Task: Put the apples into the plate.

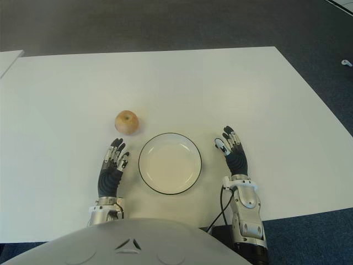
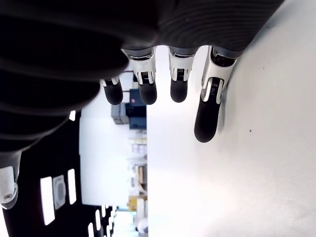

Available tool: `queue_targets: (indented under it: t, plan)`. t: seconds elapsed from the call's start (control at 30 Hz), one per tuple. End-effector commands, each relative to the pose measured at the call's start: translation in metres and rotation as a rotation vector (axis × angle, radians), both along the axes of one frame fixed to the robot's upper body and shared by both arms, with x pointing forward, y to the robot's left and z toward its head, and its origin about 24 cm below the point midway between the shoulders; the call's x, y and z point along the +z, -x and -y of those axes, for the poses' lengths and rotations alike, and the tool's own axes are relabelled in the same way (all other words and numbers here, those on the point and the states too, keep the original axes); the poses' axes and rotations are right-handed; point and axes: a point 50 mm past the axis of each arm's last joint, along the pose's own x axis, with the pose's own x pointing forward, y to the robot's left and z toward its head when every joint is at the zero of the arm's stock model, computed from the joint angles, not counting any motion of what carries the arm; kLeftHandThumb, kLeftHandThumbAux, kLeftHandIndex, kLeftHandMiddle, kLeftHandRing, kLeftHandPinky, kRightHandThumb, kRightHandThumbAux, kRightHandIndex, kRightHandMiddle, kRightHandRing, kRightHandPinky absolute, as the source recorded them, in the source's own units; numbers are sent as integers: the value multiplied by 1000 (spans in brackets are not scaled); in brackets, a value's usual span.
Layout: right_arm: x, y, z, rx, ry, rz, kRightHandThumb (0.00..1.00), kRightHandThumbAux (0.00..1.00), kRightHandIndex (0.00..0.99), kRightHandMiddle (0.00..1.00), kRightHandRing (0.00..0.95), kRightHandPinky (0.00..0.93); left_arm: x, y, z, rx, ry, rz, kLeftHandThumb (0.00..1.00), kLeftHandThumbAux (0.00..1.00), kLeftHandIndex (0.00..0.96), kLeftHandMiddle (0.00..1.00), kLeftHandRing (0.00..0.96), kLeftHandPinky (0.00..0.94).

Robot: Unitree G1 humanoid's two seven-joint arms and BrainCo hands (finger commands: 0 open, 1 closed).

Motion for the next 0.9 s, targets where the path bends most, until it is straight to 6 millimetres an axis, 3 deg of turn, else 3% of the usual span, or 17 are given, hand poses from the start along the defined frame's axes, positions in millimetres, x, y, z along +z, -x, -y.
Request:
queue_targets:
  t: [0.03, 0.9]
  plan:
    - [-17, 11, 0, -10, -25, -104, 121, 480, 0, 0, 0, 25, -9, 5, 2, 24, 19, -63, 148, 651, 51, 80, 73, 116]
    - [-18, 9, 0, -7, -17, -110, 113, 500, 0, 0, 0, 17, -10, 4, 1, 25, 7, -60, 122, 618, 51, 75, 67, 102]
